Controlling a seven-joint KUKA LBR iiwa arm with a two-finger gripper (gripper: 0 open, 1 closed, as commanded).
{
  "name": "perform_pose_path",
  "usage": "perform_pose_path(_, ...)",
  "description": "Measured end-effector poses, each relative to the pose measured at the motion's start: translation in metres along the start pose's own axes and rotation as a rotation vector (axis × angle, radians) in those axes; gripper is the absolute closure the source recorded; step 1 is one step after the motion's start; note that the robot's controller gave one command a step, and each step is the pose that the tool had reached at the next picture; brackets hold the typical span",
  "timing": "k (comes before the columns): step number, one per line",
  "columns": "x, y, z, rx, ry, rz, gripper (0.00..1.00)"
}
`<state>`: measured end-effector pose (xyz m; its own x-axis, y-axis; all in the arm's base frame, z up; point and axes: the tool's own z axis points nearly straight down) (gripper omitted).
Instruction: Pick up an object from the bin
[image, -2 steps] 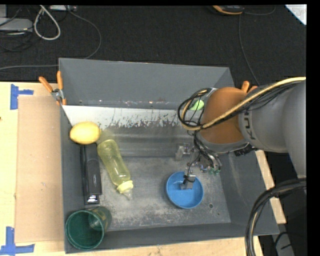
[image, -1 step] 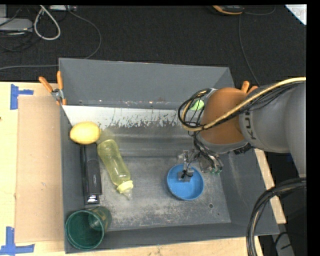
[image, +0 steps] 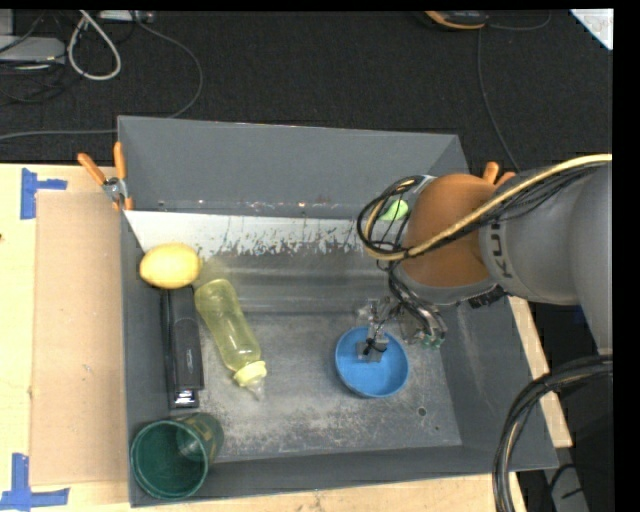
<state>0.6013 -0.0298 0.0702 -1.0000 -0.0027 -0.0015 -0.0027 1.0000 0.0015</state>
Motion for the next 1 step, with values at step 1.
perform_pose_path(1,-0.0047,-0.0093,-0.1069,-0.001,0.004,-0.015,1.0)
